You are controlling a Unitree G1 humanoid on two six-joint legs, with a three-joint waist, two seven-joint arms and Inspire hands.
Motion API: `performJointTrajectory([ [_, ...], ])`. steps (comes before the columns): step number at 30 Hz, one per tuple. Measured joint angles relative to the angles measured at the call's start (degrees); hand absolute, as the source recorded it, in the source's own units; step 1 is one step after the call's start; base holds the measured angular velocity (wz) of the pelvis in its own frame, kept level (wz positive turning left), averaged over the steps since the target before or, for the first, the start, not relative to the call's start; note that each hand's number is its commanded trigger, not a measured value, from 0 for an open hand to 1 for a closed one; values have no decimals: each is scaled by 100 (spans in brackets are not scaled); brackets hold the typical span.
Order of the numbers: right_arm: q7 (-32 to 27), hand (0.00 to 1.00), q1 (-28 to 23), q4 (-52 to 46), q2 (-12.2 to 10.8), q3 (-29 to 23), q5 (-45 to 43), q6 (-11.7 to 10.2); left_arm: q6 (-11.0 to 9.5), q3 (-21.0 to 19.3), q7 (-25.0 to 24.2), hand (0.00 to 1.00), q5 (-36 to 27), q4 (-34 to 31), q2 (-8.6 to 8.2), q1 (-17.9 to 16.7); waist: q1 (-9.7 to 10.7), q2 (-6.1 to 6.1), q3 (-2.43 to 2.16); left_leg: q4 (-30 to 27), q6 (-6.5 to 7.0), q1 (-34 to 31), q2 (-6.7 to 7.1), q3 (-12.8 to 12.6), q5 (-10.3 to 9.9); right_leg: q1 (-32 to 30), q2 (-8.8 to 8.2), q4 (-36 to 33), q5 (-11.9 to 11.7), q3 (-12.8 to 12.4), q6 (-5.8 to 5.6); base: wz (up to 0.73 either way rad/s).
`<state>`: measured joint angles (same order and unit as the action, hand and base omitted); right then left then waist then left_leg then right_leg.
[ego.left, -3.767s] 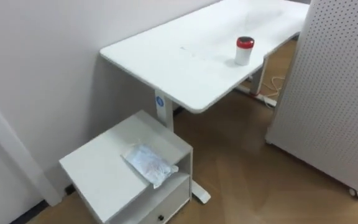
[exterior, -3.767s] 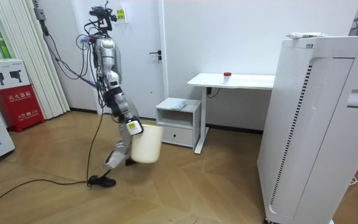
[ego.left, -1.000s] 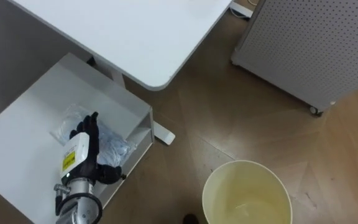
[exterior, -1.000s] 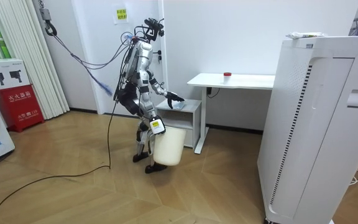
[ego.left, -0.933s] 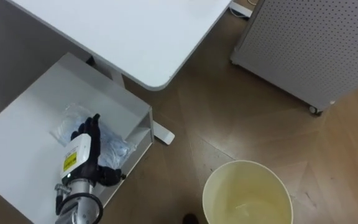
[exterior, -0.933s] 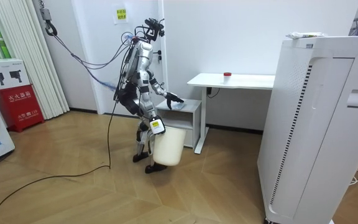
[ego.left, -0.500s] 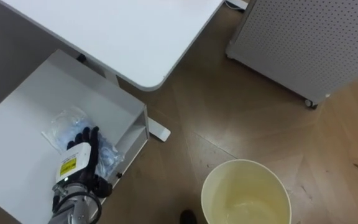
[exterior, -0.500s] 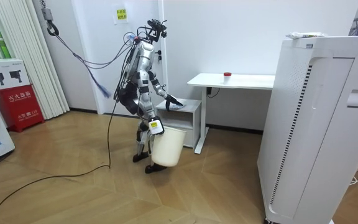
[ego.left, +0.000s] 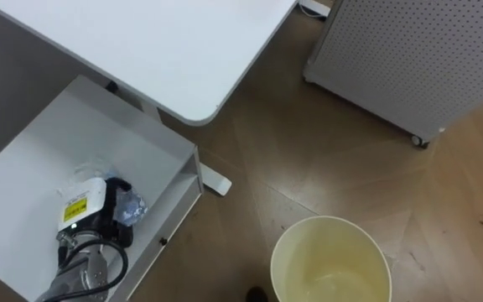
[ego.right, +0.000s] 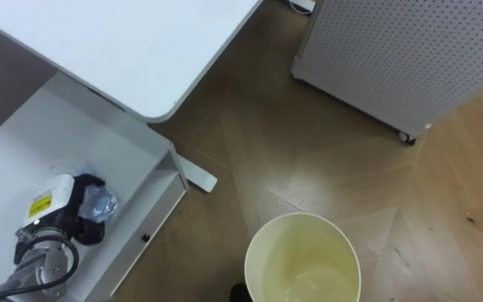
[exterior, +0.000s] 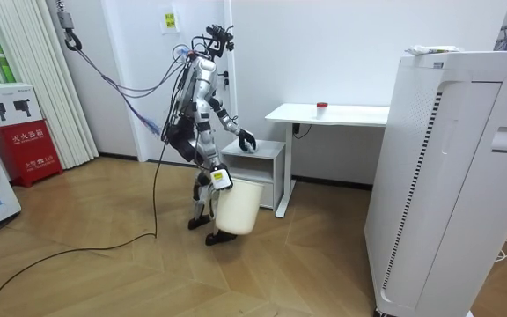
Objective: Pick garbage
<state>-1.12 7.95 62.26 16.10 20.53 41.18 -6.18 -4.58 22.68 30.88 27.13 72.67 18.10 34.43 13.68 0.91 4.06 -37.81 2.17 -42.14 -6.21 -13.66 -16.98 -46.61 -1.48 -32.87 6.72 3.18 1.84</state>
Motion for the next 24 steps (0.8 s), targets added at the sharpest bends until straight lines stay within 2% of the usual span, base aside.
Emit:
performJointTrajectory([
  [5, -1, 100, -1, 16, 7, 19, -2, -7, 25, -9, 5, 100, -19, -82, -3, -11, -5, 3, -3, 119, 4, 60, 18, 15, 42, 83, -7, 107, -40, 21, -6, 0],
  [8, -20, 100, -1, 31, -18, 115, 67, -54, -17, -7, 90, 100, -331, -77, -69, -36, -9, 1, -1, 111, 4, 94, -1, 6, 42, 127, -6, 124, -41, 26, -8, 0],
  [11, -80, 100, -1, 32, -60, 140, 117, -128, -222, -19, 119, 100, -788, -92, -118, -183, -18, -12, 7, 150, 4, 162, -2, -14, 41, 176, -4, 153, -40, 8, -9, -2],
  [13, -86, 100, -3, 125, -103, 148, 122, -262, -421, -120, 107, 100, -1162, -224, -195, -415, -33, -14, 8, 226, -7, 227, 3, -20, 49, 222, 6, 228, -42, 3, -12, -2],
  [15, -108, 100, -3, 178, -137, 203, 128, -327, -507, -122, 78, 100, -1363, -393, -244, -542, -59, -14, 8, 228, -8, 241, 4, -13, 49, 251, 3, 248, -43, 18, -11, 0],
  [18, -126, 100, 5, 217, -143, 232, 126, -465, -718, -102, -107, 100, -1913, -764, -412, -751, -158, -21, 5, 292, -9, 260, 12, -28, 62, 258, -19, 270, -44, 17, -11, 0],
  [19, -127, 100, 6, 218, -184, 258, 126, -516, -823, -89, -226, 100, -2136, -924, -526, -871, -162, -33, -1, 336, -8, 277, 23, -26, 83, 282, -28, 278, -49, 31, -15, 6],
  [21, -127, 100, 10, 211, -276, 280, 112, -579, -904, -37, -391, 100, -2312, -1107, -740, -1018, -170, -51, -3, 360, -6, 295, 39, -26, 100, 324, -33, 328, -49, 58, -16, 8],
  [24, -83, 100, 59, 212, -467, 363, 106, -665, -949, 430, -795, 100, -2527, -1270, -1052, -1233, -191, -146, -40, 451, -6, 383, 96, -24, 127, 364, -51, 377, -56, 22, -28, 0],
])
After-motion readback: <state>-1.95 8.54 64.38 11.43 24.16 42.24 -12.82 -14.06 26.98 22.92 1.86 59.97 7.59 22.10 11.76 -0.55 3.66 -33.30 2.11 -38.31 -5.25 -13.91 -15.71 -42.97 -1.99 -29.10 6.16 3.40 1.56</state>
